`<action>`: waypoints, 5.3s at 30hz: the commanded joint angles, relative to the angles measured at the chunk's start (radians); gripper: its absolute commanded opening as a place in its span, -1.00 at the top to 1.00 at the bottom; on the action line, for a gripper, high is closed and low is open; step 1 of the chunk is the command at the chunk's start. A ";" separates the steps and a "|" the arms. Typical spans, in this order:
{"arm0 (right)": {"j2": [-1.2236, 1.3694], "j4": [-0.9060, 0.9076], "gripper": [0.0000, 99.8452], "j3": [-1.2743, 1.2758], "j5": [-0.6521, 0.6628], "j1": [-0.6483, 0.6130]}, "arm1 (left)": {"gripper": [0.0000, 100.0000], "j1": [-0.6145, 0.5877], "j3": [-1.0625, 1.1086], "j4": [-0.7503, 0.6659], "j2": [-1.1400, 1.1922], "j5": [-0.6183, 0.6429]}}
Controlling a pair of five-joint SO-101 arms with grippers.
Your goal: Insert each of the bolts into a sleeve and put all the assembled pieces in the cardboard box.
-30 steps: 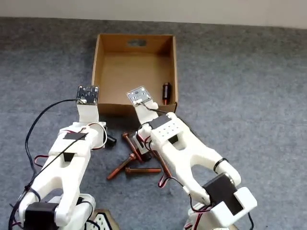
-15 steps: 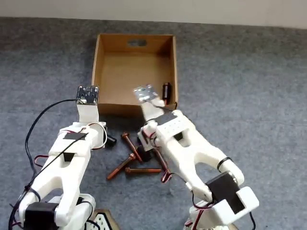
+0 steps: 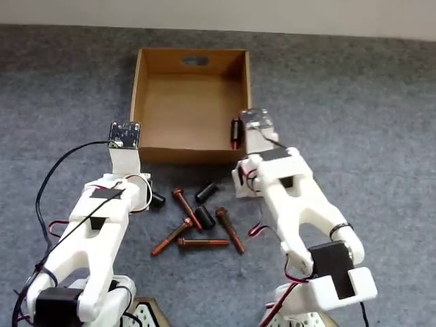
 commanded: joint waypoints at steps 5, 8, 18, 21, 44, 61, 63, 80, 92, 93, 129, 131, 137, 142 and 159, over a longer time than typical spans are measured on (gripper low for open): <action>-0.285 0.127 0.68 0.054 0.061 0.084 | 0.86 0.018 -0.019 -0.015 0.001 -0.008; -0.392 0.166 0.68 0.107 0.103 0.091 | 0.86 0.018 -0.019 -0.015 0.001 -0.008; -0.404 0.162 0.67 0.246 0.353 0.093 | 0.86 0.018 -0.019 -0.014 0.001 -0.008; -0.380 0.166 0.65 0.246 0.445 0.093 | 0.86 0.016 -0.019 -0.014 0.001 -0.008; -0.556 0.257 0.42 0.361 1.283 0.085 | 0.86 0.016 -0.019 -0.014 0.001 -0.008; -0.269 0.102 0.54 0.352 1.283 0.085 | 0.86 0.016 -0.019 -0.014 0.001 -0.008; -0.274 0.102 0.57 0.352 1.272 0.085 | 0.86 0.016 -0.019 -0.014 0.001 -0.008; -0.372 0.105 0.99 0.282 0.635 0.148 | 0.86 0.016 -0.019 -0.014 0.001 -0.008; -0.295 0.102 0.69 0.272 0.621 0.289 | 0.86 0.016 -0.019 -0.014 0.001 -0.008; -0.294 0.102 0.70 0.272 0.621 0.289 | 0.86 0.016 -0.019 -0.014 0.001 -0.008; -0.053 -0.073 0.99 0.206 0.683 0.331 | 0.86 0.015 -0.018 -0.014 0.001 -0.008; -0.111 -0.056 0.99 0.203 0.683 0.360 | 0.86 0.015 -0.018 -0.014 0.001 -0.008; -0.487 0.113 0.99 0.216 0.635 0.394 | 0.86 0.016 -0.018 -0.014 0.001 -0.008; -0.837 0.130 0.99 0.349 0.434 0.318 | 0.85 0.016 -0.021 -0.006 -0.005 -0.008; -1.216 -0.154 0.99 0.849 0.152 0.124 | 0.62 0.311 -0.249 0.477 0.002 -0.167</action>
